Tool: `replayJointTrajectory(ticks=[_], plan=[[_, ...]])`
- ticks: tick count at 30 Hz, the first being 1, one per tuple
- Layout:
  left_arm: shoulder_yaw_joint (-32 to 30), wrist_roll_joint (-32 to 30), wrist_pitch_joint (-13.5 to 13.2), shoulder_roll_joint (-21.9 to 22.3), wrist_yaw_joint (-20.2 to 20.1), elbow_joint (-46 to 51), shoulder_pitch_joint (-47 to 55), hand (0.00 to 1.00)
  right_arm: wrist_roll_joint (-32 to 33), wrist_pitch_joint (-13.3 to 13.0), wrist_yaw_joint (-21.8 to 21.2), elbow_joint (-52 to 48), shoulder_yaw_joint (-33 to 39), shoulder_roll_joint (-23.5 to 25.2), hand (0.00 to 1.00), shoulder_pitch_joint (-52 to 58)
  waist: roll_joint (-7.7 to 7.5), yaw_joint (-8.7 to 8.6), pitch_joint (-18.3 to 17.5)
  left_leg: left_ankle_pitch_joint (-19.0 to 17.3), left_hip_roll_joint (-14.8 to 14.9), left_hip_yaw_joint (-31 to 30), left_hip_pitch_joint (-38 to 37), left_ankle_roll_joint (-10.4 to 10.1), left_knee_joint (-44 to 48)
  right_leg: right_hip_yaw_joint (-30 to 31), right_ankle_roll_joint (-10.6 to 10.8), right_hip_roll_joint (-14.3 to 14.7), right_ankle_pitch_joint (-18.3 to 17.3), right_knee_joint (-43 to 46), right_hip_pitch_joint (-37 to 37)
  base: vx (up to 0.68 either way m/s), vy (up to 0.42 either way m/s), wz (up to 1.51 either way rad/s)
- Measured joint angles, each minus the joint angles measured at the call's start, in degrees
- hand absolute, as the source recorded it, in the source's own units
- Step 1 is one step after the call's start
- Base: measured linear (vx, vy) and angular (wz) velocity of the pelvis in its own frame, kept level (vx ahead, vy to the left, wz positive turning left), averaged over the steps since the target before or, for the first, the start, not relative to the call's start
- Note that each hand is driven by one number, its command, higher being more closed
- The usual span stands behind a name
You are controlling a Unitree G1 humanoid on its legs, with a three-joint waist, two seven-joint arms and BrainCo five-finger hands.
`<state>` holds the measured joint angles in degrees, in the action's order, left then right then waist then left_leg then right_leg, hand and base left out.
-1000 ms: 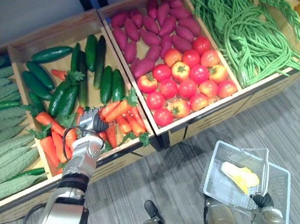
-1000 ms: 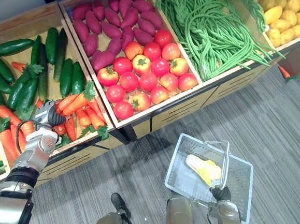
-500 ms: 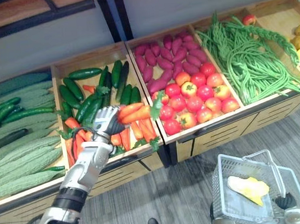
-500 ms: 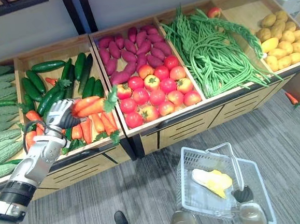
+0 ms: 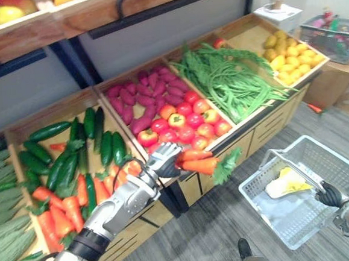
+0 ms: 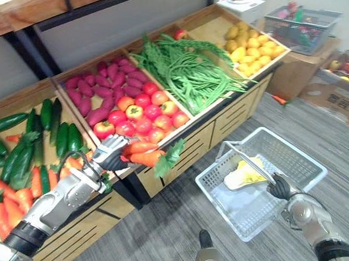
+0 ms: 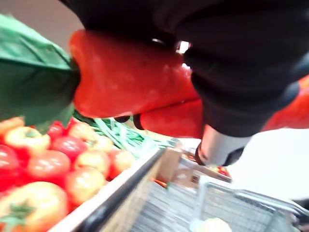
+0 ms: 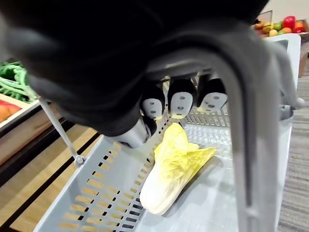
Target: Pick vegetable in the basket
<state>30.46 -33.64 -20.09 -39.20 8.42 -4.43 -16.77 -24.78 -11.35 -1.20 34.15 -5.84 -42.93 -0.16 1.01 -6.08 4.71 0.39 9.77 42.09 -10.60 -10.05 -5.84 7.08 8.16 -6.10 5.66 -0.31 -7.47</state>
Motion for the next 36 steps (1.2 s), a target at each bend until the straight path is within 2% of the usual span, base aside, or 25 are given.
replayJointTrajectory(ticks=[5,12,16,21,27,32,36], plan=[[10.0,4.1,-1.8,-0.1,-2.8,2.2,-3.7,1.0,1.3,-2.0,-3.5,-9.7,-6.5,-2.9,1.0,0.1,-0.98,-0.12,-1.5,-0.9,0.8,6.4,-2.6,-1.1,0.0,4.6,0.0,1.7,0.7,-0.2,-0.6,-0.06,-0.035,-0.55],[17.1,5.7,-2.3,3.1,-5.7,3.7,-6.6,1.0,6.8,-4.2,-5.7,-19.8,-8.7,-5.7,1.0,0.1,-0.97,0.14,-2.4,-1.5,1.3,11.1,-4.2,-2.0,0.8,7.6,-0.2,3.5,1.2,0.2,-1.4,-0.04,-0.001,-0.29],[19.8,6.5,-2.3,6.4,-6.8,3.7,-8.0,1.0,10.1,-4.3,-5.7,-24.3,-8.8,-5.7,1.0,-0.9,-0.86,0.03,-2.6,-4.7,3.4,13.9,-4.5,-3.1,6.2,9.7,-0.2,4.6,1.3,0.5,-1.4,-0.03,0.009,-0.35],[21.6,6.5,-2.3,9.4,-7.4,3.6,-9.3,1.0,16.1,-4.1,-6.3,-27.4,-8.8,-6.0,1.0,-1.1,-0.43,-0.1,-2.9,-6.4,4.8,15.8,-4.4,-3.6,9.3,11.3,-0.2,5.5,1.3,0.7,-1.9,-0.05,-0.005,-0.21],[23.8,6.5,-2.4,10.2,-9.1,0.5,-9.9,1.0,20.5,-3.8,-8.8,-32.3,-12.6,-9.1,1.0,-4.1,0.12,-0.84,-3.2,-7.4,6.1,18.5,-4.7,-4.2,11.6,13.3,-0.4,7.0,1.6,1.0,-2.7,-0.06,-0.013,-0.2],[23.8,6.2,-2.3,12.7,-9.6,-5.1,-10.0,1.0,26.1,-3.9,-11.6,-36.3,-14.6,-10.5,1.0,-4.2,0.71,-1.49,-3.6,-7.6,6.2,19.5,-4.8,-4.3,12.1,14.2,-0.4,7.4,1.6,1.4,-3.2,-0.07,-0.014,-0.1],[23.7,5.2,-1.8,15.0,-9.4,-8.2,-10.0,1.0,28.2,-3.8,-14.4,-37.9,-15.6,-10.7,1.0,-4.1,0.72,-1.49,-3.6,-7.7,6.4,19.8,-4.8,-4.4,12.5,14.6,-0.5,7.5,1.9,1.4,-3.3,-0.08,-0.025,-0.05]])
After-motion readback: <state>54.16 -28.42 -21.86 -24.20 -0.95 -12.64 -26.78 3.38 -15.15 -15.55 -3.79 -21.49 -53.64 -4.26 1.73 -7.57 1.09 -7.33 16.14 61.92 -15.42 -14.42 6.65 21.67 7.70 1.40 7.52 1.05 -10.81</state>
